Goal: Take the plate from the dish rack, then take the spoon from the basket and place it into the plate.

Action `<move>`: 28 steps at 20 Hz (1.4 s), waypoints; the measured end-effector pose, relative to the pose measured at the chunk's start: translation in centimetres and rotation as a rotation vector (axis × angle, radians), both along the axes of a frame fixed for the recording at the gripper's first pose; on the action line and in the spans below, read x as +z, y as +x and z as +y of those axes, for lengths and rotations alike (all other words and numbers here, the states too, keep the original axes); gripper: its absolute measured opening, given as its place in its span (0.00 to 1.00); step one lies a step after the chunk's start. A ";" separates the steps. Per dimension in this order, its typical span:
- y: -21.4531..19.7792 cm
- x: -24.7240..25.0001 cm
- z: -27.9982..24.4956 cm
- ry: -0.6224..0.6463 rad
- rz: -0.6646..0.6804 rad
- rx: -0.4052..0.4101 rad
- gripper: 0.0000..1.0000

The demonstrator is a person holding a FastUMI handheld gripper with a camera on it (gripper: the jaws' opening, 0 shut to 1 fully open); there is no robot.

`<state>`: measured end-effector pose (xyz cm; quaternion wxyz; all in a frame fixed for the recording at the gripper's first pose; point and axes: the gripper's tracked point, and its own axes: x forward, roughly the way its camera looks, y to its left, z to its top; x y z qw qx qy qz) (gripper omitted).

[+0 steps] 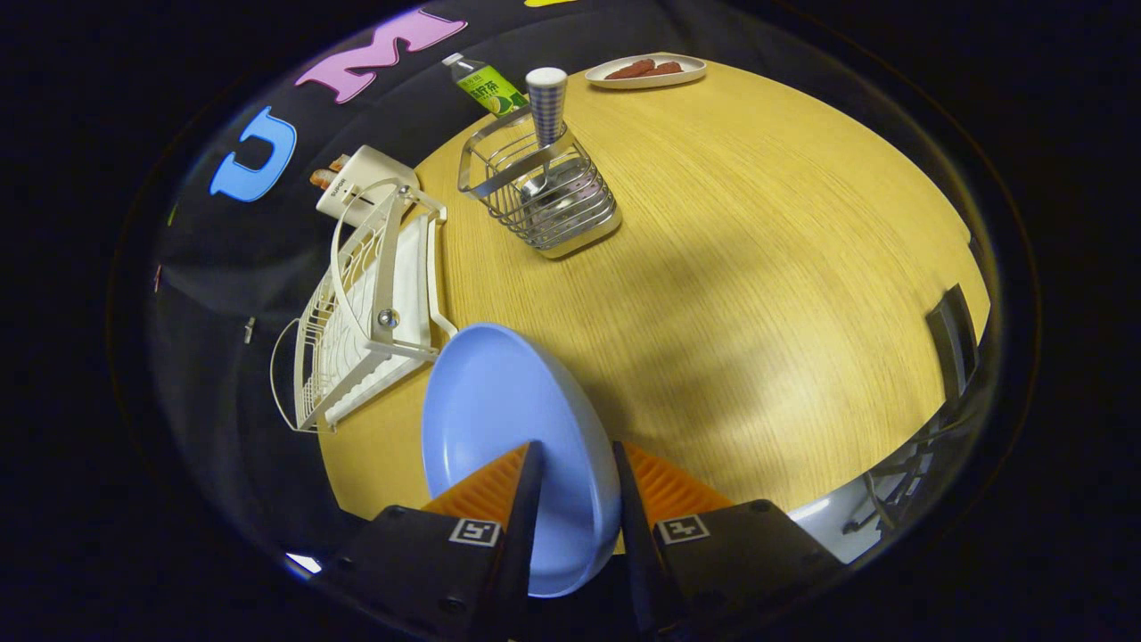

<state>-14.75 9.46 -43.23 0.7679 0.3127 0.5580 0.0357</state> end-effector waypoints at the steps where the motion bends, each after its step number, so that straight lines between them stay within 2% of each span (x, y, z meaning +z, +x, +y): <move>1: 0.3 -0.2 -0.5 -0.026 -0.006 0.003 0.51; 4: 0.9 0.6 -1.0 -0.037 -0.041 -0.004 0.72; 5: 1.1 1.0 -1.3 -0.044 -0.056 -0.001 0.89; 7: 1.6 2.3 -1.9 -0.071 -0.107 0.016 0.99; 12: 3.3 9.0 -2.8 -0.143 -0.328 0.115 0.99; 15: 5.7 13.8 -4.7 -0.257 -0.516 0.173 0.99; 17: 7.7 15.3 -6.3 -0.344 -0.586 0.201 0.99; 20: 10.6 14.7 -7.5 -0.400 -0.595 0.235 0.99; 23: 12.7 11.7 -8.1 -0.410 -0.527 0.262 0.98; 24: 13.4 10.5 -8.3 -0.415 -0.507 0.275 0.96; 28: 14.7 7.8 -8.3 -0.404 -0.470 0.324 0.66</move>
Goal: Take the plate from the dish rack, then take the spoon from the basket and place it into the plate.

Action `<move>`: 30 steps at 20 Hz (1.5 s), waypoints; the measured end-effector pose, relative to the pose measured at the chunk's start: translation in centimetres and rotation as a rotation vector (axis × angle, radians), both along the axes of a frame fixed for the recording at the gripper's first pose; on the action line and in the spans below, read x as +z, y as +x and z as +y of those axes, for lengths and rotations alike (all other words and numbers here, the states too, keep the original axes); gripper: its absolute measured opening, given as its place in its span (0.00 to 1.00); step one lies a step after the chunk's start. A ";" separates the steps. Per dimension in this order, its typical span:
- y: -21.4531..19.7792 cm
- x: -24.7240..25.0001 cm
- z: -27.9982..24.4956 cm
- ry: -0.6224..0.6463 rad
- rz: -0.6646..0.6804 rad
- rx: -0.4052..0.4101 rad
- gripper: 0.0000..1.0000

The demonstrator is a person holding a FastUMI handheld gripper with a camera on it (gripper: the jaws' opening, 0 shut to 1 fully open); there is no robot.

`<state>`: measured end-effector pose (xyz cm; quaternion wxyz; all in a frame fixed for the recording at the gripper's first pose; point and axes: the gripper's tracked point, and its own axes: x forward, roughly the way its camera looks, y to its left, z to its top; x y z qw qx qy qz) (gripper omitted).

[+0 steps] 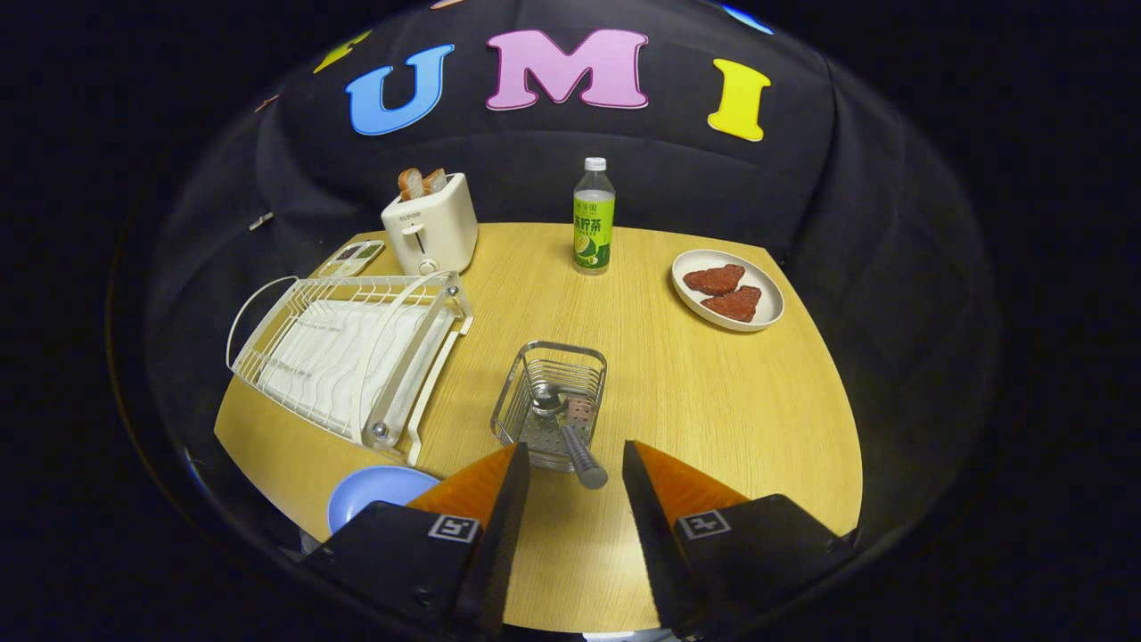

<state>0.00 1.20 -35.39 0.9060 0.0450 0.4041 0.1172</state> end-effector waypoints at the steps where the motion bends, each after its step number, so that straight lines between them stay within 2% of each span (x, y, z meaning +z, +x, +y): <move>1: 0.1 -0.3 0.1 0.004 0.007 0.011 0.57; 3: 0.3 -0.9 0.5 0.015 0.025 0.032 0.36; 5: 0.1 -1.1 0.6 0.026 0.041 0.037 0.22; 9: 0.0 -0.6 0.6 0.043 0.042 0.030 0.12; 16: -0.6 2.7 -0.9 0.051 -0.001 -0.033 0.10; 22: -2.6 9.2 -1.0 0.130 -0.087 -0.073 0.10; 26: -5.7 12.7 0.5 0.165 -0.119 -0.014 0.10; 30: -10.0 13.1 2.9 0.207 -0.070 0.063 0.10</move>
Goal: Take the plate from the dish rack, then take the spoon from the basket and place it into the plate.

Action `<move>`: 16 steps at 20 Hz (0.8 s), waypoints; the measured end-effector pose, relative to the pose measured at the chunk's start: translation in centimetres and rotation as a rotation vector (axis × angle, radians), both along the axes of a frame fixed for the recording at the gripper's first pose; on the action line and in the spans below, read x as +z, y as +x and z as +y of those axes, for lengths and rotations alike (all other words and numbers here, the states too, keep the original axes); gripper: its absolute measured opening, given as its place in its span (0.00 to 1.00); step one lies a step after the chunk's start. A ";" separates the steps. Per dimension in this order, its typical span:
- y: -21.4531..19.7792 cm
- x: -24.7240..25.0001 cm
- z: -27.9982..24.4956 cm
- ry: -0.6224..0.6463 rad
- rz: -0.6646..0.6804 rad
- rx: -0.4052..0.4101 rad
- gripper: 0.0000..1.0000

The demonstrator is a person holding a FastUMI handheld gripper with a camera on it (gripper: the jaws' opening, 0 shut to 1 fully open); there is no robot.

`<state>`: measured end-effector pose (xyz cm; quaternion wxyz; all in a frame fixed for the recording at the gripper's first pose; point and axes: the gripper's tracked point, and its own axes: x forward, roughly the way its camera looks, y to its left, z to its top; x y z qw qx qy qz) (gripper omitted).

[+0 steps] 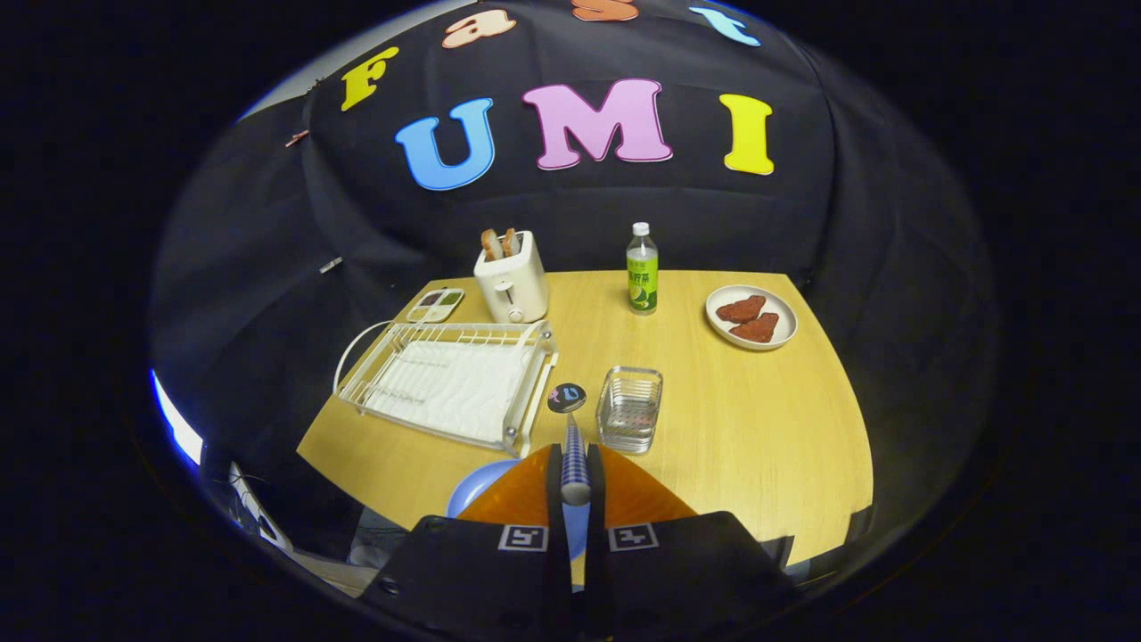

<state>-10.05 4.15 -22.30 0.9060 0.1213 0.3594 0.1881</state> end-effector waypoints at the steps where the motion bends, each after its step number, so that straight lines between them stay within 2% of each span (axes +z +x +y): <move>1: -1.1 -0.4 0.8 0.010 0.020 0.022 0.10; 9: -6.5 -9.0 6.6 0.001 0.145 0.163 0.10; 16: -6.7 -12.5 8.2 0.028 0.153 0.158 0.10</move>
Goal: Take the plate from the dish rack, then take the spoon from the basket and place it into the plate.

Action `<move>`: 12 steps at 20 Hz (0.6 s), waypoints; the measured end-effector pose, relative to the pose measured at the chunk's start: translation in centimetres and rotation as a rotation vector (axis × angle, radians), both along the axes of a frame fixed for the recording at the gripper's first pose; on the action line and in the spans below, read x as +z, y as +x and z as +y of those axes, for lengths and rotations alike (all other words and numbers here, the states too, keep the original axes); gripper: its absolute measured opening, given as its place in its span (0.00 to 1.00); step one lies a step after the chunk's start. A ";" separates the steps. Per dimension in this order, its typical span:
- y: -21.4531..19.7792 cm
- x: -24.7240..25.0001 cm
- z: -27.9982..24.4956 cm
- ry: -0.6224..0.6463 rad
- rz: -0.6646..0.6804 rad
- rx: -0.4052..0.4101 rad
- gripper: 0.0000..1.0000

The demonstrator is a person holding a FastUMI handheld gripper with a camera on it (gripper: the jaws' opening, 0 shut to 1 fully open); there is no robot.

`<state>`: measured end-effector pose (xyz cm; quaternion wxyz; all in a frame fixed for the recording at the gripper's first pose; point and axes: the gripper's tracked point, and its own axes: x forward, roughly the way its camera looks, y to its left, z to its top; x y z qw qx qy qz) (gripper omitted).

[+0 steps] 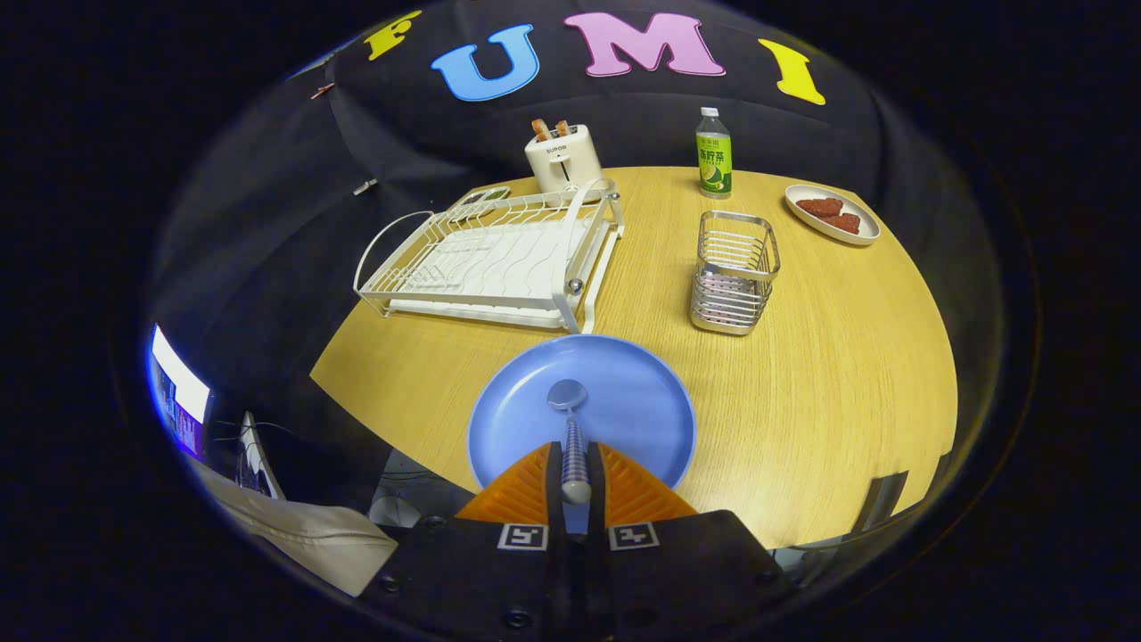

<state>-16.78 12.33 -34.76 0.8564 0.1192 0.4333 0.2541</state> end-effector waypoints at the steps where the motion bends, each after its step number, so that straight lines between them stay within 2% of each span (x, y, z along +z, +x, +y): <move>1: -0.1 -0.1 0.0 -0.003 0.001 0.008 0.11; 5: -0.6 -2.0 -0.4 -0.066 0.026 0.035 0.15; 10: -0.3 -3.0 -1.0 -0.106 0.044 -0.003 0.19; 12: 0.3 -3.0 -1.3 -0.107 0.043 -0.032 0.31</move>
